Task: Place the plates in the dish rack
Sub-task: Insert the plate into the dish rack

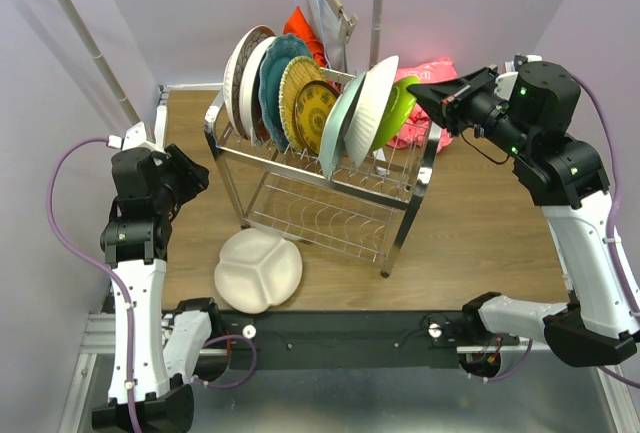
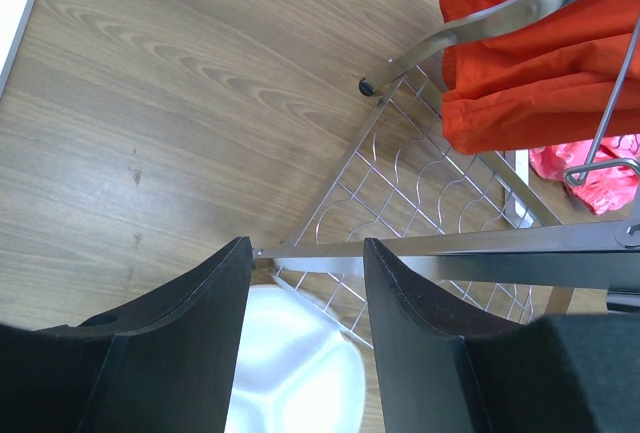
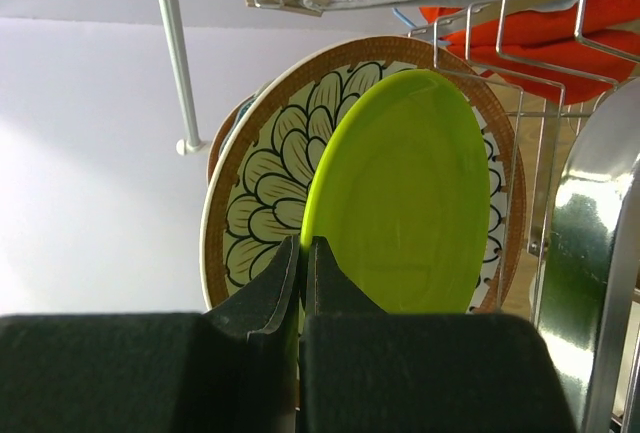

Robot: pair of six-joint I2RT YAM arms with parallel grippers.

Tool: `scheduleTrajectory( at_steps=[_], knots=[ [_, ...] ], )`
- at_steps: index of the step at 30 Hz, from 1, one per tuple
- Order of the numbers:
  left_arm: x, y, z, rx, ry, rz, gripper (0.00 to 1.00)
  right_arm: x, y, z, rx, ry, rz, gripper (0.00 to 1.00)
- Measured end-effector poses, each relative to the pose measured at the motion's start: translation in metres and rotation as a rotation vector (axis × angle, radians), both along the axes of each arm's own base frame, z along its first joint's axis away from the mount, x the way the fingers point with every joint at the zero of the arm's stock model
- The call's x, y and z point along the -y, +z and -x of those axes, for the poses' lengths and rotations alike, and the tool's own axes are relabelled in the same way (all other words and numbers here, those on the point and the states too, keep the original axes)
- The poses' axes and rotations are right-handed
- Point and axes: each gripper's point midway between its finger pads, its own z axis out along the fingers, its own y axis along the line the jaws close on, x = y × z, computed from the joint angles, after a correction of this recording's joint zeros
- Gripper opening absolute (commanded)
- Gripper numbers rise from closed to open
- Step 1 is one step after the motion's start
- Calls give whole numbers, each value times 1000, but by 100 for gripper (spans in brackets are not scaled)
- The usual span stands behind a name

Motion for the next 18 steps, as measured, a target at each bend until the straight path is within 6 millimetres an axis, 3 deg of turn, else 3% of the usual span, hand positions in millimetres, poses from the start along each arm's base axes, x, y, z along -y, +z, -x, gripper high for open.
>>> scheduleTrajectory(
  at_steps=[18],
  knots=[
    [0, -1, -1, -5, 1, 0, 57, -5, -9, 5, -5, 7, 53, 0]
  ],
)
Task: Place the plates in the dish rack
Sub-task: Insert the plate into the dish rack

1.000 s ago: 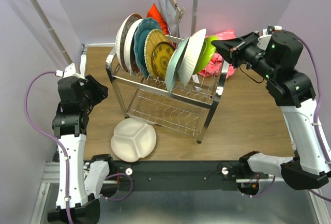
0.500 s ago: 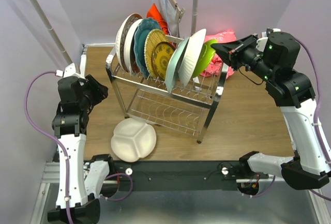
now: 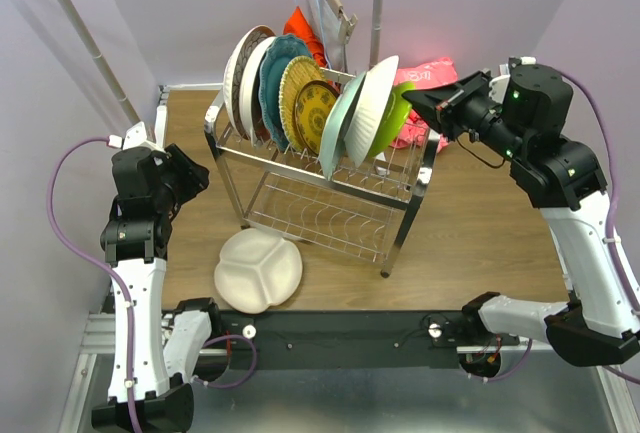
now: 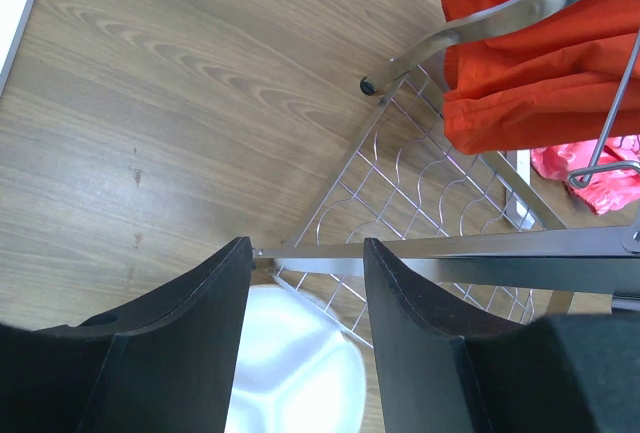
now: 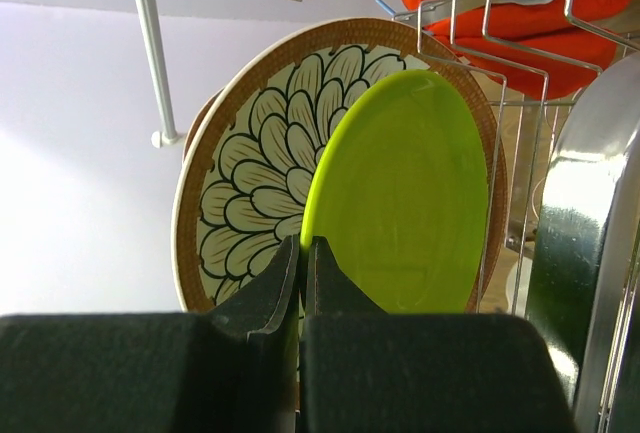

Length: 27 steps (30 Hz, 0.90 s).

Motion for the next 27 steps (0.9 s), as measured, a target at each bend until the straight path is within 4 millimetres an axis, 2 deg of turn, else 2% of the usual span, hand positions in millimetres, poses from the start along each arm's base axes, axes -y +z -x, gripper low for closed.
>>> scheduleTrajectory(
  at_steps=[6, 14, 23, 27],
  knots=[
    [0, 0, 0, 0, 0, 0, 57, 0, 1, 0, 11, 0, 13, 0],
    [0, 0, -4, 4, 0, 0, 57, 3, 18, 4, 66, 0, 23, 0],
    [-1, 0, -4, 3, 0, -1, 57, 7, 9, 2, 59, -20, 47, 1],
    [0, 2, -3, 9, 1, -1, 57, 6, 3, 2, 45, -19, 57, 7]
  ],
)
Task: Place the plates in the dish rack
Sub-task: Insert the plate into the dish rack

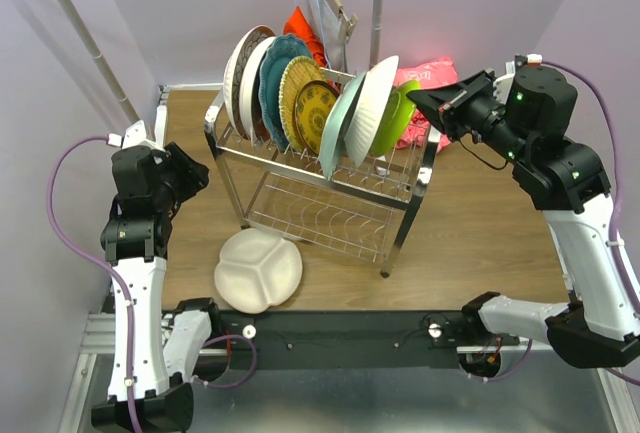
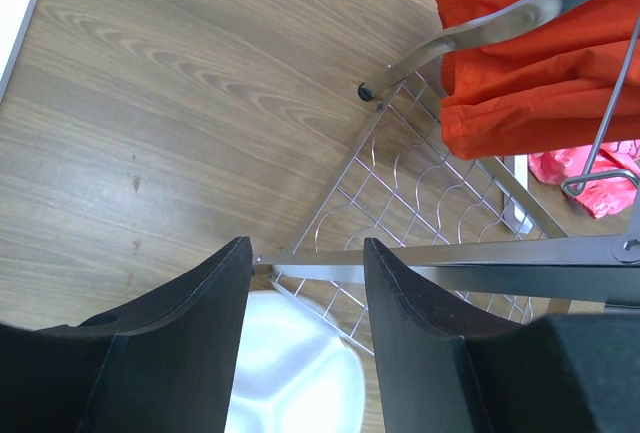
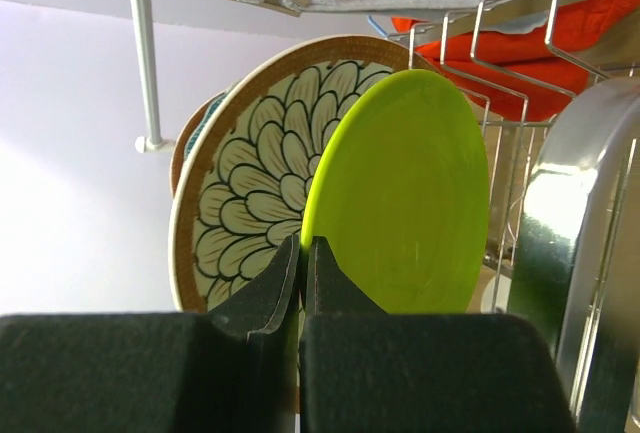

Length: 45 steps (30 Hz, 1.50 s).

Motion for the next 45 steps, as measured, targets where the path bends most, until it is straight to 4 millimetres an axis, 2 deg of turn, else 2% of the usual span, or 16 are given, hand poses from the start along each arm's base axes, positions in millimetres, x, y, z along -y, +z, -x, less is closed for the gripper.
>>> scheduleTrajectory(
  at_steps=[5, 7, 12, 18, 29, 34, 35, 38, 39, 40, 42, 45],
  knots=[
    [0, 0, 0, 2, 0, -1, 58, -1, -12, -3, -23, 1, 18, 17],
    [0, 0, 0, 2, 0, -1, 58, -2, -16, -4, -29, 1, 25, 25],
    [0, -1, 0, 1, 0, -1, 57, -2, -16, -4, -26, 2, 28, 41],
    [0, -3, 0, -5, 1, -1, 57, -3, -15, -7, -20, 3, 27, 54],
    [-2, -3, 0, -5, 10, -9, 57, -17, -1, -9, 42, 52, -2, 56],
    [-4, -3, 1, -7, 13, -18, 58, -17, 1, -9, 92, 69, 43, 56],
    [-4, -3, 1, -7, 12, -21, 58, -15, 2, -7, 126, 72, 78, 56],
    [-4, 10, 3, 16, 5, -39, 64, -2, 8, -1, 257, 62, 194, 74],
    [-5, 15, 3, 29, 3, -44, 64, 5, 11, 3, 329, 56, 258, 86],
    [-5, 21, 3, 42, 0, -52, 66, 11, 9, 5, 403, 58, 343, 92],
    [-4, 41, 4, 95, -10, -72, 66, 22, 17, 17, 546, 71, 482, 100],
    [-1, 51, 7, 123, -33, -84, 66, 27, 14, 32, 750, 157, 719, 100]
  ],
)
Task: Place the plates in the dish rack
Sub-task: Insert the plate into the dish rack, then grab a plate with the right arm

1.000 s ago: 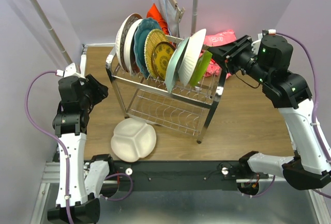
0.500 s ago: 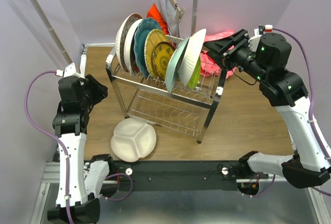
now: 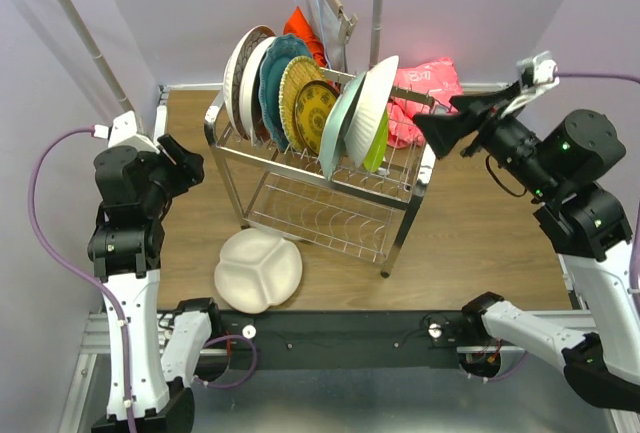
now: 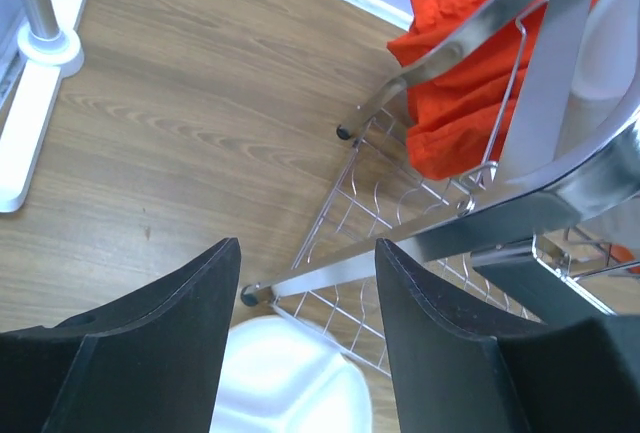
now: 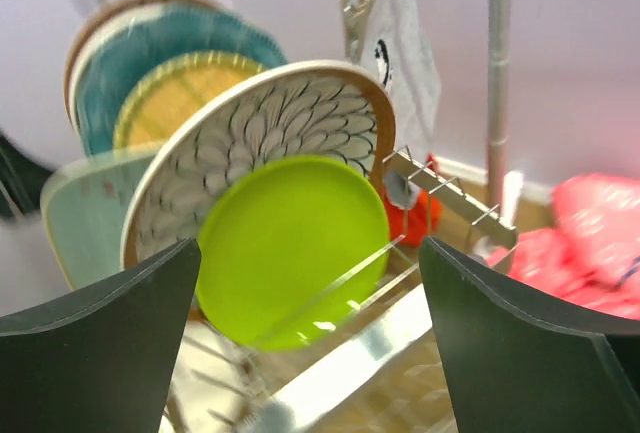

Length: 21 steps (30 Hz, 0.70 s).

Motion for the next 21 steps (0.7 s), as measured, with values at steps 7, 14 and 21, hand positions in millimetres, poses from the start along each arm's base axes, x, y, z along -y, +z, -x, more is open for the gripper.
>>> scheduleTrajectory(
  at_steps=[7, 14, 21],
  knots=[
    [11, -46, 5, -138, -69, 24, 67, 10, -13, 10, 205, 35, 302, 100],
    [24, -116, 31, -389, -114, 98, 67, 40, -18, 2, 181, -109, 311, 100],
    [25, -117, 32, -399, -110, 113, 67, 42, -28, 45, 270, 8, 403, 100]
  ],
)
